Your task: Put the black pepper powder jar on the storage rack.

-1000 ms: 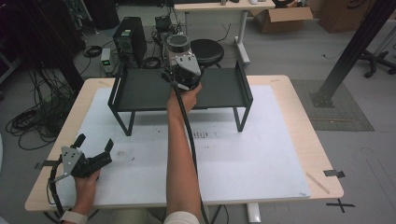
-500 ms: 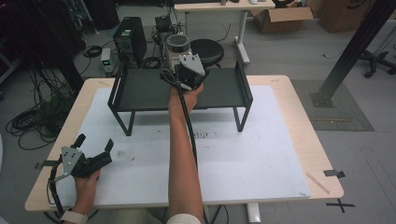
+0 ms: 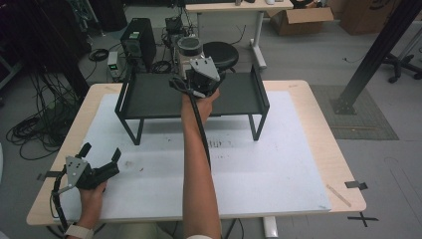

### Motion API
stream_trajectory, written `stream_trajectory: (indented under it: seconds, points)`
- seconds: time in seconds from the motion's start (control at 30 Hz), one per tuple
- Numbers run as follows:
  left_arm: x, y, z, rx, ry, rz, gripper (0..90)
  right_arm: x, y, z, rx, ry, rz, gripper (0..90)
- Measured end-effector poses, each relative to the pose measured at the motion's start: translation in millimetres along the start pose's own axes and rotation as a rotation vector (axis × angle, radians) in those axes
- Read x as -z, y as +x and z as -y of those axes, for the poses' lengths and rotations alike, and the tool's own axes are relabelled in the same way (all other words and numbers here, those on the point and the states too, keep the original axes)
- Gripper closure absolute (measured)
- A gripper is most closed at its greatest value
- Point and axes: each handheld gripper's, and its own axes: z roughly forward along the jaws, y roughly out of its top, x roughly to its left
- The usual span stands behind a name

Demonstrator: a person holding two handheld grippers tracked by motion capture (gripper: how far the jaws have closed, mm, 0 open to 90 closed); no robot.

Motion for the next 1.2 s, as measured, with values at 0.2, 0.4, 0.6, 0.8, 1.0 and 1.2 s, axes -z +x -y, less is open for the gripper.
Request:
stream_trajectory:
  seconds: [0.2, 0.4, 0.6, 0.8, 1.0, 1.2]
  points:
    - [0.0, 0.1, -0.1, -0.002, 0.002, 0.0, 0.5, 15.9, -5.1, -6.7, -0.016, -0.009, -0.027, 0.0]
    - [-0.1, 0.0, -0.1, -0.002, 0.003, -0.001, 0.5, 33.4, -14.6, -5.6, -0.026, -0.035, -0.067, 0.0]
    - [-0.1, -0.1, -0.1, -0.001, 0.004, -0.001, 0.5, 49.7, -21.8, -5.1, -0.014, -0.06, -0.1, 0.0]
    - [-0.1, -0.2, -0.1, -0.001, 0.003, -0.001, 0.5, 66.4, -30.5, -3.6, 0.001, -0.076, -0.125, 0.0]
    - [-0.1, -0.2, -0.1, -0.002, 0.003, -0.001, 0.5, 85.6, -41.1, 0.6, 0.009, -0.091, -0.143, 0.0]
    - [-0.1, 0.0, -0.1, -0.002, 0.002, -0.001, 0.5, 105.7, -52.4, 10.4, 0.021, -0.1, -0.14, 0.0]
